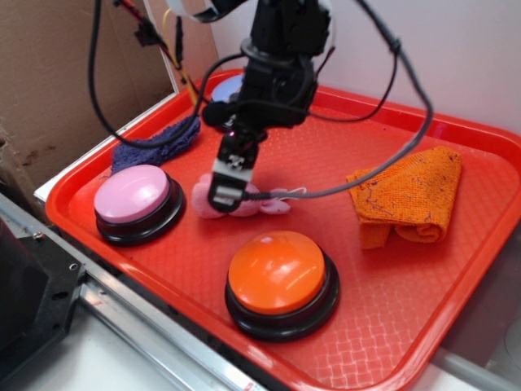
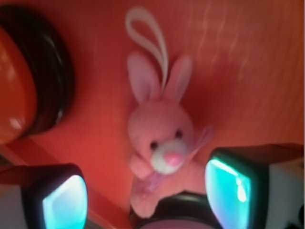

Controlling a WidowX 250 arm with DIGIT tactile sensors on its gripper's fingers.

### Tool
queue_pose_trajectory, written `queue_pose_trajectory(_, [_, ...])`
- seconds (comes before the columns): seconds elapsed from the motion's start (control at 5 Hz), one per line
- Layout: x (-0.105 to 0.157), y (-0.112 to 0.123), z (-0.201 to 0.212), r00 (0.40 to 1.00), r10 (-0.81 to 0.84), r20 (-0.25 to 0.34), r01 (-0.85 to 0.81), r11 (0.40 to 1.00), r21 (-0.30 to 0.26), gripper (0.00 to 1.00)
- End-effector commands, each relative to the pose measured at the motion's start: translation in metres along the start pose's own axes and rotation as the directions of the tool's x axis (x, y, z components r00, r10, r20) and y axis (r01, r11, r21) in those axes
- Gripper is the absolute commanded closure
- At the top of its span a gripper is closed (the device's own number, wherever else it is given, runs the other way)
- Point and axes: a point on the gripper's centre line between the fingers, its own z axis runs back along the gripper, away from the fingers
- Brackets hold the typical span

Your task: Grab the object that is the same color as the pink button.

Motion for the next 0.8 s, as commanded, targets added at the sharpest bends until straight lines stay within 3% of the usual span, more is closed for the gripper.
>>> queue_pose_trajectory(0.0, [-0.003,0.001,-0.008,0.997,0.066,0.038,-0.066,0.998,0.018,0.00])
queue_pose_trajectory(0.2, [0.003,0.007,-0.012,0.995,0.090,0.037,-0.090,0.996,0.007,0.00])
queue_pose_trajectory(0.4, [0.005,0.007,-0.030,0.993,0.111,-0.040,-0.111,0.994,-0.004,0.00])
queue_pose_trajectory(0.6, [0.004,0.003,-0.043,0.983,0.173,-0.057,-0.175,0.984,-0.031,0.90])
